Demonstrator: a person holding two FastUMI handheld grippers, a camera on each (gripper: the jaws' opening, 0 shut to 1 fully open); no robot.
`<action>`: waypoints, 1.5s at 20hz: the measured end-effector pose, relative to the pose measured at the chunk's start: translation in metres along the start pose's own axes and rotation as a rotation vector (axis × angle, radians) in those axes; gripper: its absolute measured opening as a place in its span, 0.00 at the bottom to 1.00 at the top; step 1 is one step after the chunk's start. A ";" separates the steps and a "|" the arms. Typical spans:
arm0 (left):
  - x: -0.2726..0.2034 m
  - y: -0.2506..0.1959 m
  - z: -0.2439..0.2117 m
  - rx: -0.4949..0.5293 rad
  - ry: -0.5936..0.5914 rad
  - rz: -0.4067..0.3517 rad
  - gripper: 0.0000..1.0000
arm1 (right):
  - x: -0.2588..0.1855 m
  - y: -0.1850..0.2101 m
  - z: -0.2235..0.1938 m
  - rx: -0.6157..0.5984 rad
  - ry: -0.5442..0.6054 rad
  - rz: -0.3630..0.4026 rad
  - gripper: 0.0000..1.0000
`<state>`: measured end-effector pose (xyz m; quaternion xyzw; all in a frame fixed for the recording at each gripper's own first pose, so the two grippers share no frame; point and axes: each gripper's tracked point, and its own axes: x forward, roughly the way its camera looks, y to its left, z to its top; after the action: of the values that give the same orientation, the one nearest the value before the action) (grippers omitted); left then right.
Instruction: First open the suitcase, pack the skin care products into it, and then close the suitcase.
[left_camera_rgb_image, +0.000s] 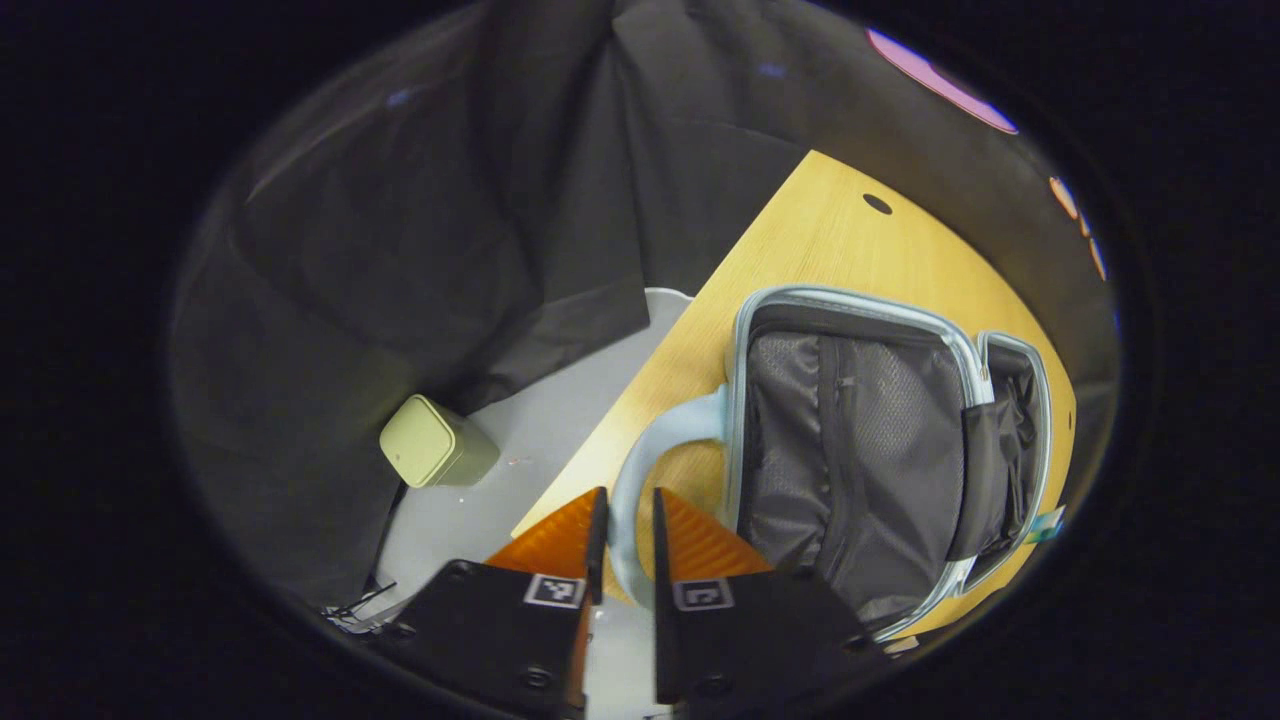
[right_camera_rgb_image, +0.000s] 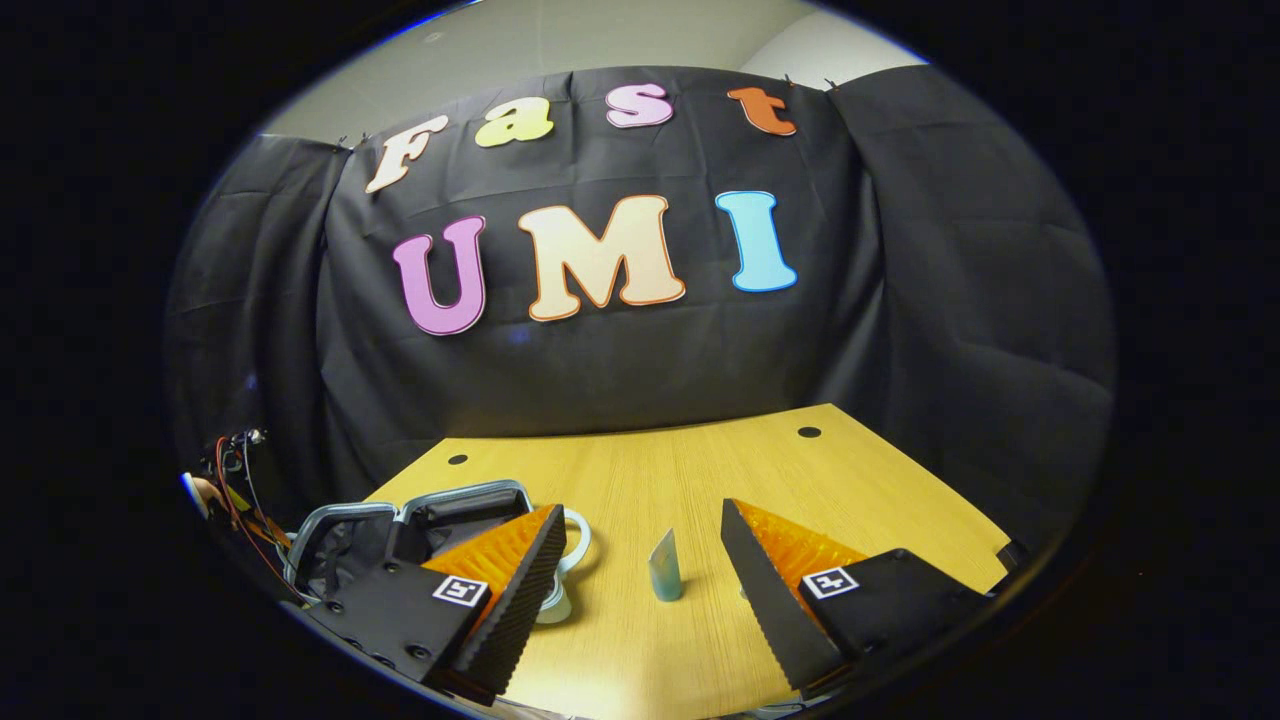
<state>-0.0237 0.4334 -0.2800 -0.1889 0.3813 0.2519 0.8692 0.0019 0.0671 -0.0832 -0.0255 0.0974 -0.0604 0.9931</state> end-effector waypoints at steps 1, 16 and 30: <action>-0.004 -0.002 -0.001 0.011 -0.008 0.005 0.39 | -0.001 0.000 0.000 -0.006 -0.001 0.000 0.98; -0.165 -0.282 -0.037 0.348 -0.223 -0.230 0.96 | 0.010 -0.093 -0.006 0.013 0.029 0.048 0.98; -0.193 -0.553 -0.132 0.489 -0.281 -0.555 0.96 | 0.062 -0.161 -0.048 -0.007 0.149 0.170 0.98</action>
<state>0.1108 -0.1352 -0.1419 -0.0357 0.2417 -0.0675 0.9673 0.0342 -0.1025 -0.1322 -0.0160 0.1730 0.0228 0.9845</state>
